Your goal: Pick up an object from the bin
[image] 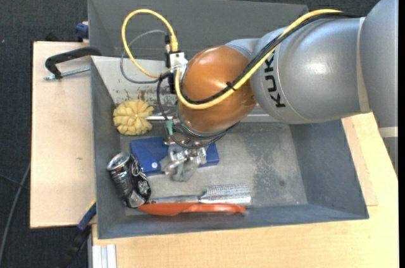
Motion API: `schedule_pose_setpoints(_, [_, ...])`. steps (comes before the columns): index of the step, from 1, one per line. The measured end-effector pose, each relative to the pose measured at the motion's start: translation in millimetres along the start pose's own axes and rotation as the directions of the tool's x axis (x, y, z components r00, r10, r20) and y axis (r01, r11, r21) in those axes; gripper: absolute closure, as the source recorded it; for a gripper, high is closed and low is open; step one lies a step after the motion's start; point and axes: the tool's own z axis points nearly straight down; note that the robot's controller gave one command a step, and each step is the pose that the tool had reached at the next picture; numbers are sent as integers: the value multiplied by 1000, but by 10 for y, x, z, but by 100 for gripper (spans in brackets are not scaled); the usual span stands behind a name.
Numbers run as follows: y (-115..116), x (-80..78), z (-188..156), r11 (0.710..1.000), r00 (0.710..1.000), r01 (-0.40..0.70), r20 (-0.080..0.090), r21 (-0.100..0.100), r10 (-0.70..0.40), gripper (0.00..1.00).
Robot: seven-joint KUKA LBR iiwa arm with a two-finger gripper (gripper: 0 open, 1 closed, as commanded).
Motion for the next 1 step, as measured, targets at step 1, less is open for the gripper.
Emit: schedule_pose_setpoints(1, [98, 160, 28, 999, 999, 49, -2, 13, -49, 100])
